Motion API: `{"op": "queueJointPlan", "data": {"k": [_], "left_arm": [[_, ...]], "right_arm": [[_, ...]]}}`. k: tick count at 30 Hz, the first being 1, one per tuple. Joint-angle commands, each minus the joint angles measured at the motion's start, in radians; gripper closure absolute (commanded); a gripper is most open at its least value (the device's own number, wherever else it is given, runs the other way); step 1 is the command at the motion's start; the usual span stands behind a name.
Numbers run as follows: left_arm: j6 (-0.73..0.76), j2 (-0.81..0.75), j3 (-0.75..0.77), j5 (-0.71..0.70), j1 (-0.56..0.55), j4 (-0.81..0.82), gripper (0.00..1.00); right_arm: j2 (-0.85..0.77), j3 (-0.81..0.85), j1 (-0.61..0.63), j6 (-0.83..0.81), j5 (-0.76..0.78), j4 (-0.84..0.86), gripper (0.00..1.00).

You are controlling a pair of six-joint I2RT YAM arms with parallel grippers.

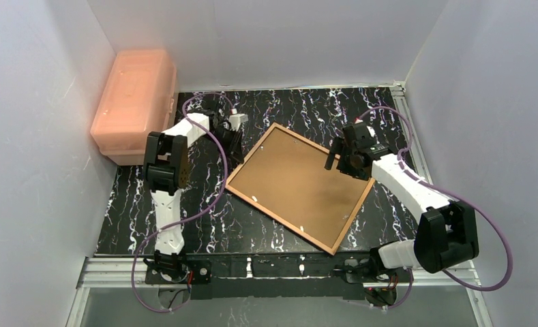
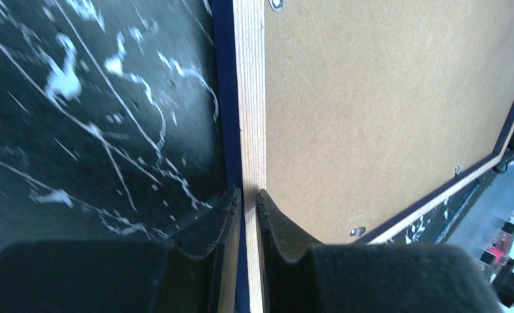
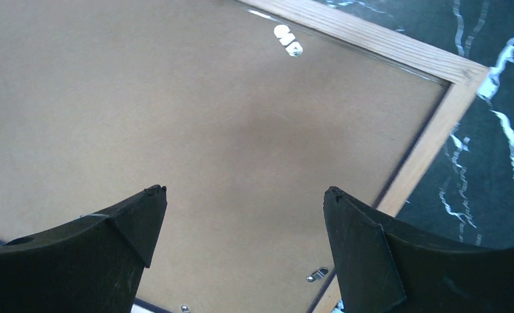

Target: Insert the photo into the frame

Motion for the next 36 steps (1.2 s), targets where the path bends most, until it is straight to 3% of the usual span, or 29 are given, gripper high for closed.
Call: {"op": "queueJointPlan", "data": {"k": [1, 5, 10, 17, 23, 28, 36], "left_arm": [[-0.026, -0.087, -0.158, -0.03, 0.002, -0.001, 0.88], [-0.016, -0.132, -0.213, -0.044, 0.013, 0.01, 0.89], [0.002, -0.185, -0.281, -0.054, 0.031, 0.012, 0.89], [-0.005, -0.244, -0.343, -0.037, 0.059, 0.017, 0.89], [0.02, -0.227, -0.203, 0.044, 0.099, -0.073, 0.78], [0.019, -0.131, -0.053, 0.107, 0.098, -0.131, 0.66], [-0.066, -0.04, -0.073, 0.091, 0.089, -0.051, 0.7]], "right_arm": [[-0.037, 0.008, -0.046, -0.001, 0.098, -0.08, 0.01], [-0.079, -0.075, -0.106, 0.036, 0.054, -0.079, 0.01], [-0.084, -0.106, -0.136, 0.088, 0.144, -0.14, 0.01], [-0.064, -0.172, -0.155, 0.089, 0.16, -0.011, 0.01], [-0.06, -0.232, -0.173, 0.105, 0.178, 0.127, 0.01], [-0.044, -0.304, -0.241, 0.121, 0.047, 0.327, 0.02], [0.019, -0.285, -0.254, 0.088, -0.026, 0.429, 0.03]]}}
